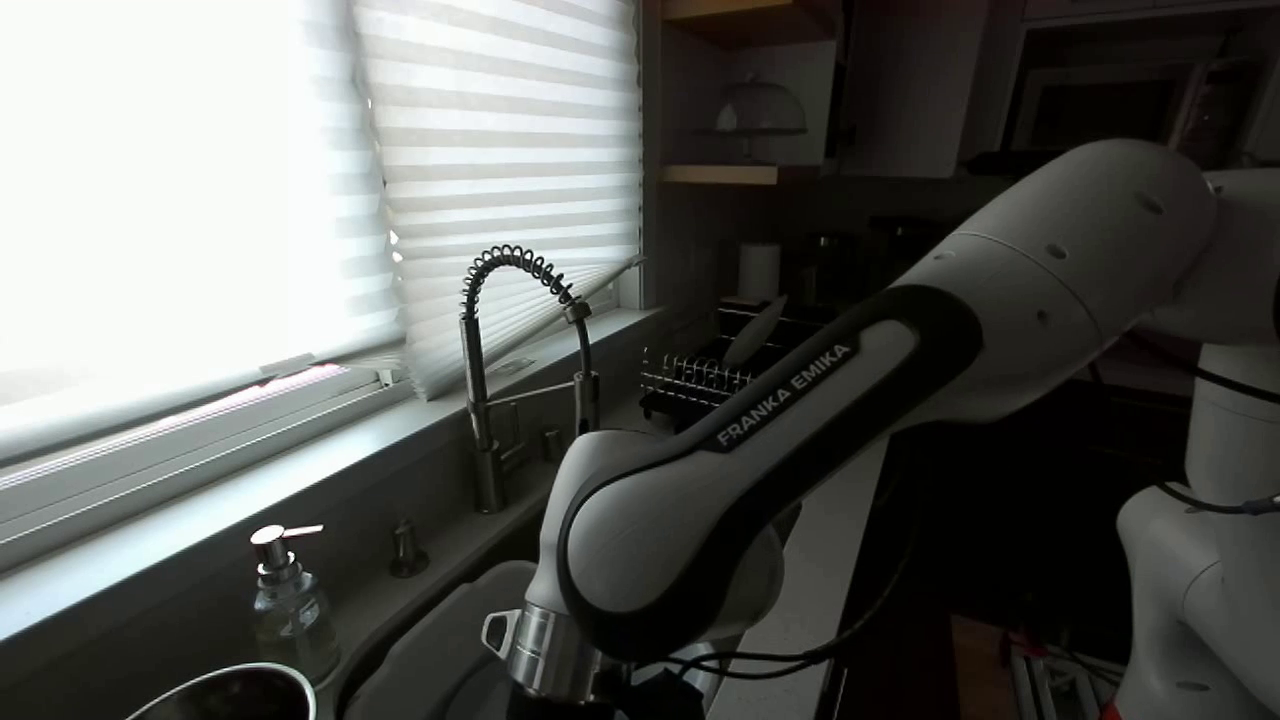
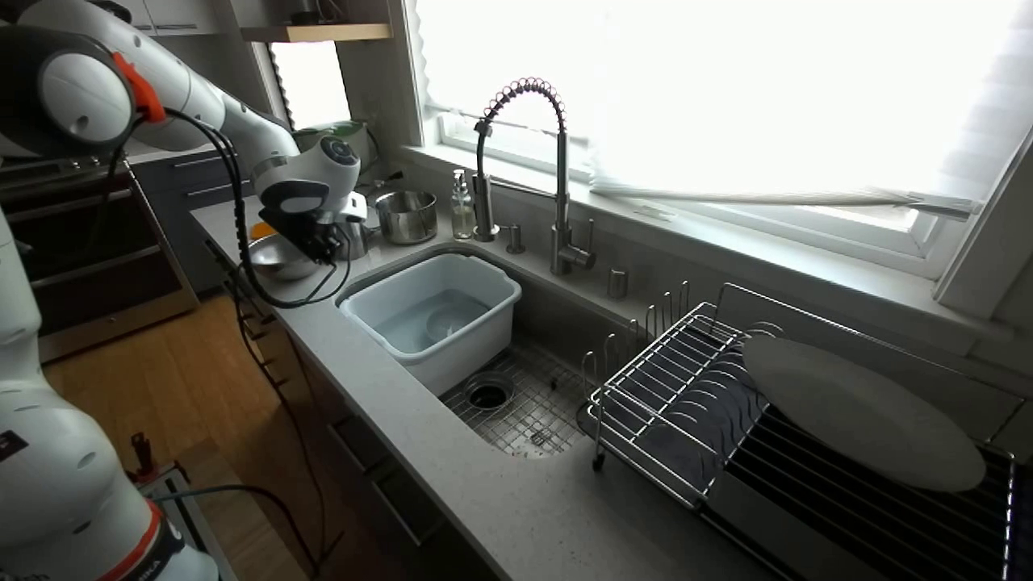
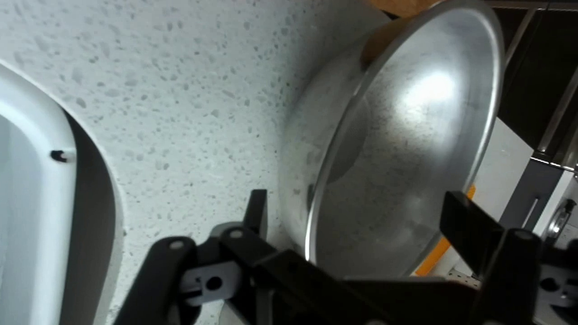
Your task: Put the silver bowl in the sink
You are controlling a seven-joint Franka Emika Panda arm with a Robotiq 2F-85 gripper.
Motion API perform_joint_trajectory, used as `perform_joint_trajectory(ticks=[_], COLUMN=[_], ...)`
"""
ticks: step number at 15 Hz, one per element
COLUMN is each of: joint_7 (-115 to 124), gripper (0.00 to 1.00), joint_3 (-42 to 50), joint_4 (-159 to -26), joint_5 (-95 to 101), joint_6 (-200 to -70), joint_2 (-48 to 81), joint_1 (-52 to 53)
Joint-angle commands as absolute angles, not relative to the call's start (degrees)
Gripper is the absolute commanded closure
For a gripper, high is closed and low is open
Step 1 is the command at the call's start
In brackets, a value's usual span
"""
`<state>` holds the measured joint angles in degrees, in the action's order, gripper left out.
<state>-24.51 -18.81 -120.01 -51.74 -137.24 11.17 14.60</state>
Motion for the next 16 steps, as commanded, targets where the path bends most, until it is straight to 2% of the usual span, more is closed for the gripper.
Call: perform_joint_trajectory(ticks=[1, 3, 10, 16], joint_7=[-27.20, -26.49, -25.71, -25.83], gripper=[0.30, 0.48, 1.00, 0.98], joint_3=[-19.36, -19.12, -18.56, -18.27], joint_4=[-119.33, -120.02, -121.32, -121.80], joint_5=[-55.32, -55.55, -55.12, -55.03], joint_6=[-138.16, -137.44, -136.69, -136.53], joint_2=[12.82, 12.84, 12.67, 12.25], joint_1=[14.67, 14.56, 14.00, 13.82])
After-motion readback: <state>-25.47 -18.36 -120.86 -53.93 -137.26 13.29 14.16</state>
